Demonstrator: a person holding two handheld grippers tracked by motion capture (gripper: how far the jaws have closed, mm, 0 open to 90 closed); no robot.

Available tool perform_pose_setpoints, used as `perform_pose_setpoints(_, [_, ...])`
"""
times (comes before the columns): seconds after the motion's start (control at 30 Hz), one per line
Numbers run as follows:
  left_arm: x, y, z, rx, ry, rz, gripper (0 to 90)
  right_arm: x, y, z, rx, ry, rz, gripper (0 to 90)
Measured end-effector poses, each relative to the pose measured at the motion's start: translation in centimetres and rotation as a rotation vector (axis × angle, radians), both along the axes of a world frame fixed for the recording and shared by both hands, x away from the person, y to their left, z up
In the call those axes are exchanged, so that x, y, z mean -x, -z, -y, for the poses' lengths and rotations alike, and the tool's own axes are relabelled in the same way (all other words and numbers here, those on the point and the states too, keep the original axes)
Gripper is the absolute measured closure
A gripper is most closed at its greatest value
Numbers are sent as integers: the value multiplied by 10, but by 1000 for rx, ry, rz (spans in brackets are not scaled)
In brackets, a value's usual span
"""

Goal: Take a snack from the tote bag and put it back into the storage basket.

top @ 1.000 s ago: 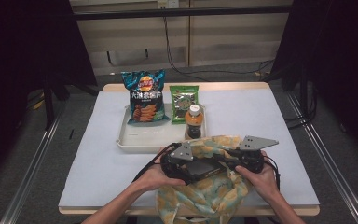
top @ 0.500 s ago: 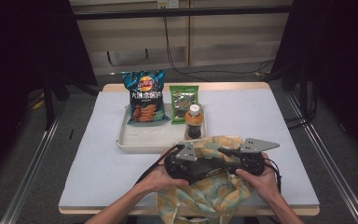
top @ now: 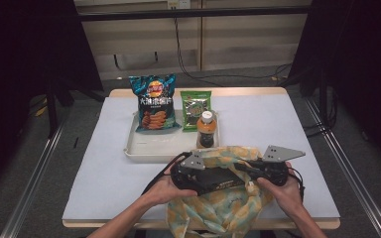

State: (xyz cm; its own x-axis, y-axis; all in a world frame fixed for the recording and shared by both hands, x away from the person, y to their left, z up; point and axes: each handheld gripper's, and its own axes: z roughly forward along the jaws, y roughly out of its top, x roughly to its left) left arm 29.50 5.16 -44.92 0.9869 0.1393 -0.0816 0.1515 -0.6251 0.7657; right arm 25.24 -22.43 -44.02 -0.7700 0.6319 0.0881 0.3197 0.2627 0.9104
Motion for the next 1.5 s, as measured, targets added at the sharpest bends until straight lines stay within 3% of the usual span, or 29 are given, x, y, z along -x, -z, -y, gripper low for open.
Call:
perform_pose_setpoints(0.57, [6, -20, -18, 65, 28, -2, 430, 0, -10, 37, -28, 117, 30, 836])
perform_pose_setpoints(0.73, [5, -24, -19, 77, 41, -6, 430, 2, -15, 38, 13, 111, 25, 836])
perform_pose_setpoints(0.83, [6, -27, -18, 75, 55, 4, 431, 5, -19, 45, 10, 132, 39, 841])
perform_pose_setpoints(1.03, [8, -32, -17, 89, 80, 3, 431, 14, -5, 58, -23, 182, 35, 843])
perform_pose_setpoints(1.2, [9, -35, -19, 102, 93, 1, 431, 17, -6, 60, -15, 199, 45, 842])
perform_pose_setpoints(1.5, [5, -45, -29, 181, 97, -28, 431, 20, -2, 61, -5, 208, 35, 842])
